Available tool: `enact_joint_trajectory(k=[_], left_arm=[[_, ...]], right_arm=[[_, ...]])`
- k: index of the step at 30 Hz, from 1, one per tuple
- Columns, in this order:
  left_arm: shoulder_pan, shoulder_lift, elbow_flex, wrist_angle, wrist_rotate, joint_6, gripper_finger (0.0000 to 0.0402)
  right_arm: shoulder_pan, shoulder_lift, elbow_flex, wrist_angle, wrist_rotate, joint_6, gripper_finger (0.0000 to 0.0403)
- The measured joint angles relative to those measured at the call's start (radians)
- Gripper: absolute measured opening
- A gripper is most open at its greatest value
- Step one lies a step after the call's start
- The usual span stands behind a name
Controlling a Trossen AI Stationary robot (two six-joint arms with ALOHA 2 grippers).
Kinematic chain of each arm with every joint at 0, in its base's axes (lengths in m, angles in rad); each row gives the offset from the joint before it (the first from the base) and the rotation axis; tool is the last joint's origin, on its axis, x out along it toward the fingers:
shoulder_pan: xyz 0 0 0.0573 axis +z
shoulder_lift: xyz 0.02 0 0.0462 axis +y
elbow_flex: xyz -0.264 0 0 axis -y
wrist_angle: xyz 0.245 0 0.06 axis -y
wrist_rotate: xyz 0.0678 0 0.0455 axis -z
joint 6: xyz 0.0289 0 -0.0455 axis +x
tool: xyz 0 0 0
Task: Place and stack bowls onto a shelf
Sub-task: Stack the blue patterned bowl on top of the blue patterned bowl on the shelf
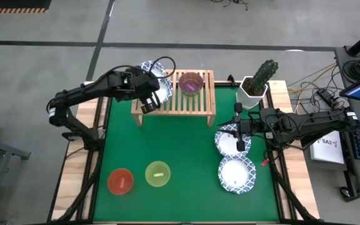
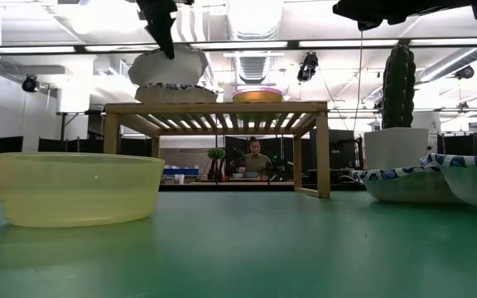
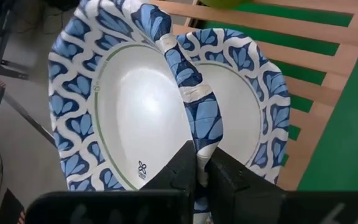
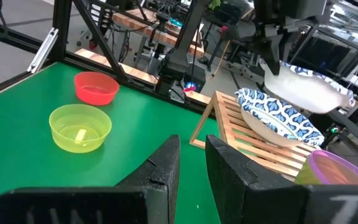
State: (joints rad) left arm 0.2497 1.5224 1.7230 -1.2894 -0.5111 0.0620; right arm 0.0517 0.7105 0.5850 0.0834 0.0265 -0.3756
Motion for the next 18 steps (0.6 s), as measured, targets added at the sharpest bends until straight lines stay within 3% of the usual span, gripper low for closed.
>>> enact_joint_trajectory(k=[18], left_arm=[[0.005, 0.062, -0.003, 0.012, -0.001, 0.005, 0.012]], right_arm=[[0.0, 0.0, 0.0, 0.0, 0.0, 0.008, 0.0068]])
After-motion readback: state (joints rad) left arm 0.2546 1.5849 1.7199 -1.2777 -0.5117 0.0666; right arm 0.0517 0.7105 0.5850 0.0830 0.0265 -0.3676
